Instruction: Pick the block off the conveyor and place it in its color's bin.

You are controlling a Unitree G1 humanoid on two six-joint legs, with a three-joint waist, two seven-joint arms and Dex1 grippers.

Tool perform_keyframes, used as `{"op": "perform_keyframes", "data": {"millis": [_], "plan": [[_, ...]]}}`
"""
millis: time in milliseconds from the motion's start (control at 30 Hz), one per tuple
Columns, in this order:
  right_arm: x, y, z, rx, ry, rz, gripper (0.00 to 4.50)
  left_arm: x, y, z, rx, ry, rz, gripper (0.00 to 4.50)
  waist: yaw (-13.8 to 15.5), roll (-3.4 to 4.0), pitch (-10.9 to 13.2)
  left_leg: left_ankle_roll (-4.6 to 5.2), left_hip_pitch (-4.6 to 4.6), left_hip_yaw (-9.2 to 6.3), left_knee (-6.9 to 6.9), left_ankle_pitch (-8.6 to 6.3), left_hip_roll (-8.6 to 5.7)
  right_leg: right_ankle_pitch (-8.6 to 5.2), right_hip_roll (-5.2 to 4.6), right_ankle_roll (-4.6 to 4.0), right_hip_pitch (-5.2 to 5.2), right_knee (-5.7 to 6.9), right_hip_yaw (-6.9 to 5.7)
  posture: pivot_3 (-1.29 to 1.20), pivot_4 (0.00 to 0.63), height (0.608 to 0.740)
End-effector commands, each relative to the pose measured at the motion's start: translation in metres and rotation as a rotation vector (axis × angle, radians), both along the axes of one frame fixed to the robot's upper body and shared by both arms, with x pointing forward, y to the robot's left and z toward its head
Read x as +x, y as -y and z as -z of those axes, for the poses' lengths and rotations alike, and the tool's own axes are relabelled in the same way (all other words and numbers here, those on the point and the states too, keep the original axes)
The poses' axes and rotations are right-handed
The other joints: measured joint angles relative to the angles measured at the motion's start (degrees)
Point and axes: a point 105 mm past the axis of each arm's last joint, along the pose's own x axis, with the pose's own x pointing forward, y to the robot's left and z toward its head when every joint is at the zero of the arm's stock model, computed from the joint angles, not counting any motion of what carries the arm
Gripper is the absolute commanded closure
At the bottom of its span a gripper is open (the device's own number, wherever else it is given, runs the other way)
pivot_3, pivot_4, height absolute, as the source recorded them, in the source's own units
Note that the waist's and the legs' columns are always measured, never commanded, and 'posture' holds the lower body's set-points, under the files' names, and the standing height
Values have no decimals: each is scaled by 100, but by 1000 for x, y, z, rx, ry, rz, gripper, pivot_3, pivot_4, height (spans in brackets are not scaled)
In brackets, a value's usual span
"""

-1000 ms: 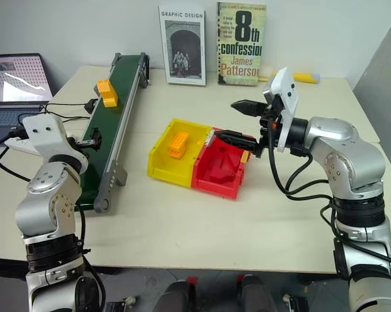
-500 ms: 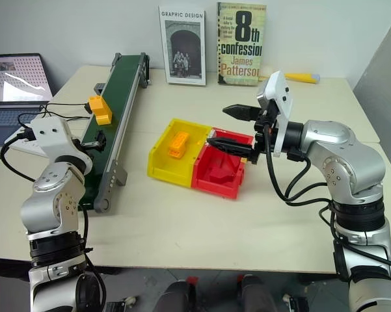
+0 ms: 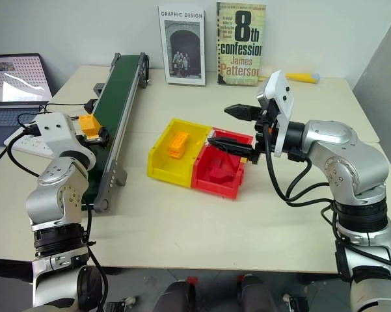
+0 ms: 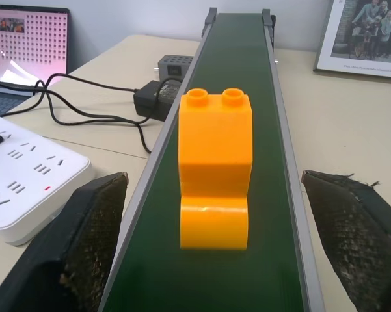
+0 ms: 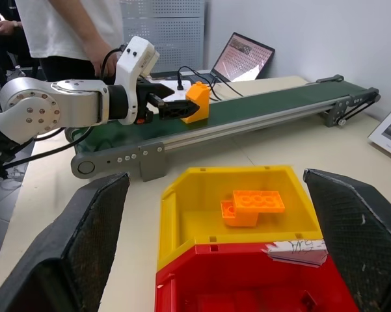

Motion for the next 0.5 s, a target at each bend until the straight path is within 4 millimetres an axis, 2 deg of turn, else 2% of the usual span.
{"op": "perform_keyframes", "data": {"millis": [33,200,367,433,500], "plan": [[-6,4,-13,17,54,7,0,-2,6,-16,-2,57,28,914,0,0,0,0,-1,-1,0,0,-1,0,0,0,0,0,0,0,150,740],[-7,4,-14,18,57,12,0,-5,11,-13,-17,43,34,1766,0,0,0,0,-1,0,0,0,-1,0,0,0,0,0,0,0,150,740],[-8,4,-15,22,56,17,0,-11,19,-13,-37,38,55,2920,-1,0,0,0,-1,0,0,0,0,0,-1,0,0,0,0,0,150,740],[-8,5,-16,26,55,27,0,-12,23,-18,-34,44,74,2978,0,0,0,0,-1,0,0,0,-1,0,0,0,0,0,0,0,150,740],[-6,10,-14,-2,66,73,0,-8,29,-31,-16,64,118,2978,0,0,0,0,-1,-1,0,0,-1,0,0,0,0,0,0,0,150,740]]}}
